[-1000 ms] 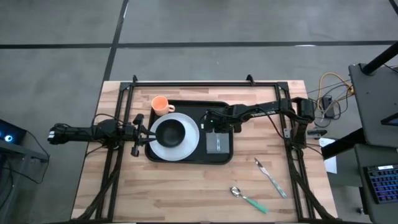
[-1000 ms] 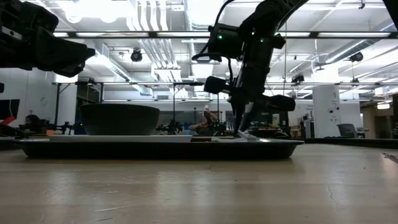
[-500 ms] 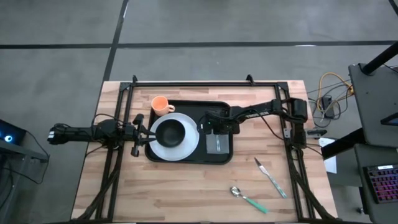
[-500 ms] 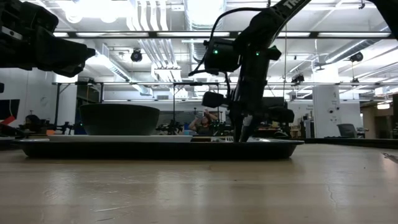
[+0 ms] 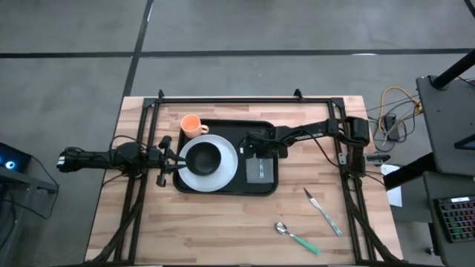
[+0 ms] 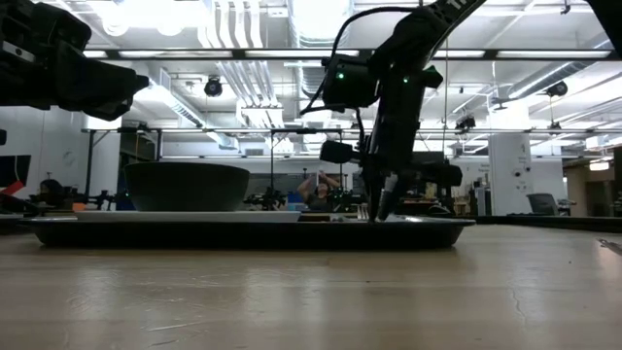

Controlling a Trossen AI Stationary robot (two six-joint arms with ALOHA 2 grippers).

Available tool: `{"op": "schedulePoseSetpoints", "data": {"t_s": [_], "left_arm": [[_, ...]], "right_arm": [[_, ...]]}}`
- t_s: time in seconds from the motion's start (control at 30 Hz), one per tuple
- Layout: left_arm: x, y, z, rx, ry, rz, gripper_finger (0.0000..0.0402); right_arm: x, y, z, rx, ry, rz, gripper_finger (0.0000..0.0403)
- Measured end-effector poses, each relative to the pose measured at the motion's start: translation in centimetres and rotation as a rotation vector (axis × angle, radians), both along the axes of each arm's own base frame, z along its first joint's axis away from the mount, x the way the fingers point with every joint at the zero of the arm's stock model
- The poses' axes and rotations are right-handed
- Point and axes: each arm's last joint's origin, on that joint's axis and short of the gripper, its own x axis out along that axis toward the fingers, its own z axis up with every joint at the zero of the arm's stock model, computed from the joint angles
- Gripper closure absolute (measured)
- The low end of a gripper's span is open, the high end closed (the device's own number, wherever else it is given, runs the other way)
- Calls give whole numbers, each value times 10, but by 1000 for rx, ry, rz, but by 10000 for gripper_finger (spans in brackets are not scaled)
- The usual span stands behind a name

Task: Set up tray
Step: Put the white and blue fork on the gray napkin, then put the blue spoon on the gray napkin to the left of the white and blue fork

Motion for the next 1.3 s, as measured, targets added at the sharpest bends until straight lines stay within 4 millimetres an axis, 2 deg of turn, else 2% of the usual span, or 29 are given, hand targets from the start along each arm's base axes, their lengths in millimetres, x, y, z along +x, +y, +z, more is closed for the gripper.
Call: {"op": "schedulePoseSetpoints", "data": {"t_s": [0.27,0.77,1.0,1.2,1.3], "left_arm": [[0,0,0,0,0,-1,337],[0,0,0,0,0,-1,337],[0,0,0,0,0,0,337],[0,0,0,0,0,0,337],[0,0,0,0,0,-1,337]], "right_arm": [[3,1,-16,17,39,8,382],[5,1,-15,26,17,40,263],[8,1,0,-1,35,106,246],[7,1,27,-48,130,104,256],[12,4,38,-104,121,133,263]]}}
